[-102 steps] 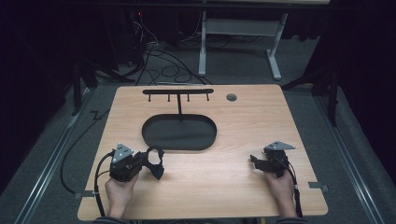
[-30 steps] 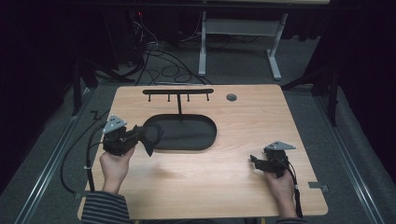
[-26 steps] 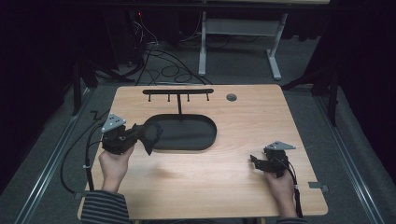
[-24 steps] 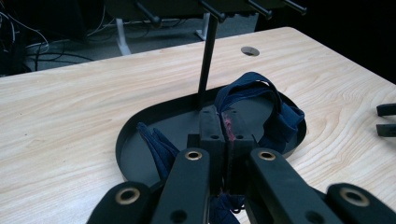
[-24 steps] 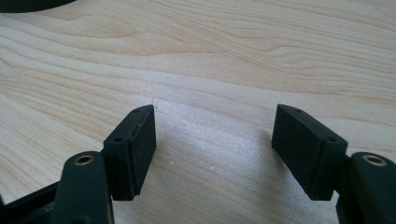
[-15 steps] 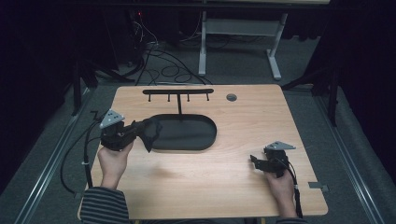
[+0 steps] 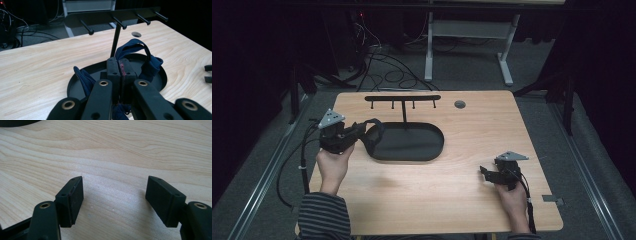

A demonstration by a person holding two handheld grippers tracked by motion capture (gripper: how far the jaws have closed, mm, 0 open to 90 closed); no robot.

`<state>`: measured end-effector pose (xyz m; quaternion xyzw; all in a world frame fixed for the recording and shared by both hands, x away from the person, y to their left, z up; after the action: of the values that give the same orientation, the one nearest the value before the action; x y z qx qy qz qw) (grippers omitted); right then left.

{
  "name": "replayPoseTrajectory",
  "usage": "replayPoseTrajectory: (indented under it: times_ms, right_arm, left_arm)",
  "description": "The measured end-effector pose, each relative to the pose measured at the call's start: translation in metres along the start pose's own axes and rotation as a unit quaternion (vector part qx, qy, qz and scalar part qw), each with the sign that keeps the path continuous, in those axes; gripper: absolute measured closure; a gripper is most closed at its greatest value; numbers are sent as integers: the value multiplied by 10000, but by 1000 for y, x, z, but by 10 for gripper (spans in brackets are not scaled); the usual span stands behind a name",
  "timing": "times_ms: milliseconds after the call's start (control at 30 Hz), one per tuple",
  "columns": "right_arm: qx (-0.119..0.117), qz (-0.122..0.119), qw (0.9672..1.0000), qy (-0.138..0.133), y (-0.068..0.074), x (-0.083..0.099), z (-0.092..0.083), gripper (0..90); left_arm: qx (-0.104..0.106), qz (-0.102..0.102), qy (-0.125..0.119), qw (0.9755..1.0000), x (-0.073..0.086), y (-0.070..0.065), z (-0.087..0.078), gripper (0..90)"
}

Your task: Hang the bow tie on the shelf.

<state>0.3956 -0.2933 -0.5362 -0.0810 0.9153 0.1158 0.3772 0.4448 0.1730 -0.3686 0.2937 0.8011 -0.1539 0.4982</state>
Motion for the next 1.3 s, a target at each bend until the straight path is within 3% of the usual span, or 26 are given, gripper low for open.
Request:
replayPoseTrajectory:
  times_ms: [733, 1300]
  right_arm:
    - [-11, 3, 10000, 5, 0, 0, 0, 320]
    - [-6, -3, 10000, 6, 0, 0, 0, 320]
  left_arm:
    - [-217, 4, 131, 9997, -17, 16, 17, 887]
    - [-382, -111, 183, 9990, -22, 28, 33, 887]
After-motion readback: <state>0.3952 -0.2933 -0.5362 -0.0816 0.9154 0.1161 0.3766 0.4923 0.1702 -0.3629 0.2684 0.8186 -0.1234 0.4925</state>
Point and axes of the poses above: each handheld gripper's, and its own axes: z roughly forward along the jaws, x roughly out of its underside, y roughly to its left, the point moved 5 cm from there along z, roughly forward along the jaws, and after that the axes turned 11 degrees about z, right-handed, at the moved point
